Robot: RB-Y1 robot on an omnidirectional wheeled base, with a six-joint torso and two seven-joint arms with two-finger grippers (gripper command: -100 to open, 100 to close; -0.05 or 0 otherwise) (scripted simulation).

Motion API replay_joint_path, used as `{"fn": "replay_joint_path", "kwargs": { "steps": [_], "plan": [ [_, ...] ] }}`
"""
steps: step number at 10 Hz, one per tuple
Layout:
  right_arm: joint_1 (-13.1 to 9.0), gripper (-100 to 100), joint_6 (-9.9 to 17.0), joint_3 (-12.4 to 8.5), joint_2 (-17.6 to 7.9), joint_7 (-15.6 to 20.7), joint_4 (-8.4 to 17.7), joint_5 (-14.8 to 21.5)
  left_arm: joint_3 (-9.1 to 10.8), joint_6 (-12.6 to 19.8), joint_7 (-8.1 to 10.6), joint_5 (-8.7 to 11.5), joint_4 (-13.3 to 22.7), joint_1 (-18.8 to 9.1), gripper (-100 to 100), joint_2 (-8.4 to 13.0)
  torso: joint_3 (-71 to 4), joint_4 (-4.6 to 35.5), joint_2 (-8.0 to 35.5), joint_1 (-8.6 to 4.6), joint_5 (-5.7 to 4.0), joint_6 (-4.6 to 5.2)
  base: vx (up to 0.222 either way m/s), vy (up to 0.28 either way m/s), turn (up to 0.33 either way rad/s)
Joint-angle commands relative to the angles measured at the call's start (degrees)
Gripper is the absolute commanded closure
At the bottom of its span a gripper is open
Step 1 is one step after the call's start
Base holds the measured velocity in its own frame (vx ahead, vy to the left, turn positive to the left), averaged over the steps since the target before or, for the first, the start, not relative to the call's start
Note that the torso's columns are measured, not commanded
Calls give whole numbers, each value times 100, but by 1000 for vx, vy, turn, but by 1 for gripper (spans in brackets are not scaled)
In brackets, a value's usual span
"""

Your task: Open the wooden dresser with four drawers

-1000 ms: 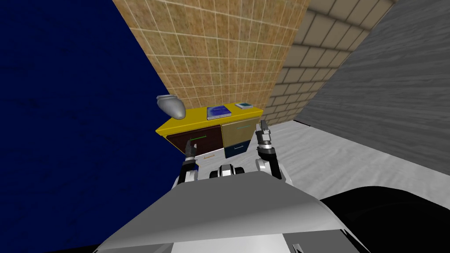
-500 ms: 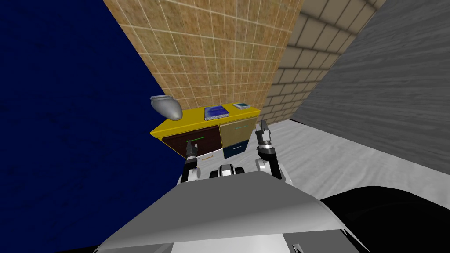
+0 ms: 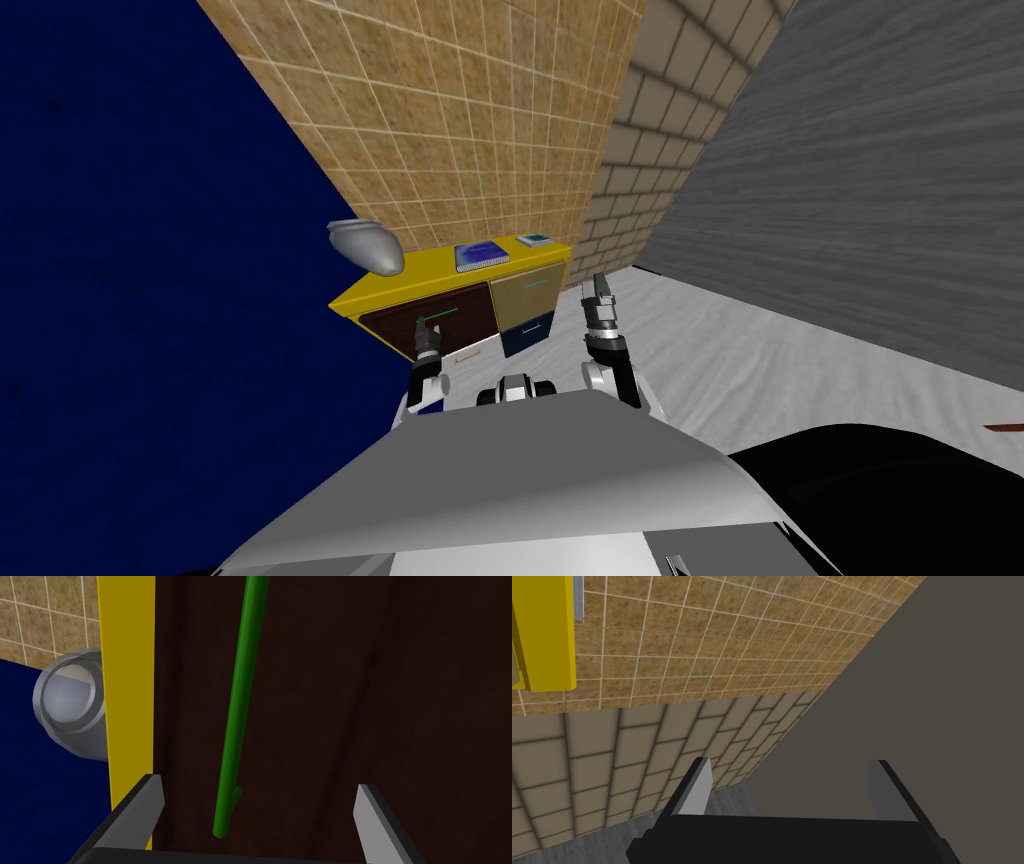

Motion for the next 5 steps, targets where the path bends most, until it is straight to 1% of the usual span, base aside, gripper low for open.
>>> {"fn": "replay_joint_path", "kwargs": {
  "steps": [1, 2, 3, 4, 5],
  "plan": [
    [-1, 0, 0, 1, 0, 0, 0, 0, 429, 7, -62, 39, 317, -355, -100, 51, 0, 0, 1, 4, 2, 6, -78, 6, -173],
    [0, 0, 0, 0, 0, 0, 0, 0, 593, 31, -123, 67, 540, -529, -100, 77, 0, 0, 0, 10, 3, 1, -105, 4, -278],
    [-1, 0, 0, 0, 0, 0, 0, 0, 759, 31, -123, 67, 547, -632, -100, 77, 6, 2, 12, 9, 4, 6, -89, -2, -157],
    [0, 0, 0, 0, 0, 0, 0, 0, 939, 55, -184, 95, 748, -811, -100, 103, 5, 3, 7, 6, 2, 1, -96, 1, -244],
    [-1, 0, 0, 0, 0, 0, 0, 0, 1089, 55, -184, 95, 778, -909, -100, 103, 5, 2, 9, 5, 3, 6, -86, -7, -191]
  ]
}}
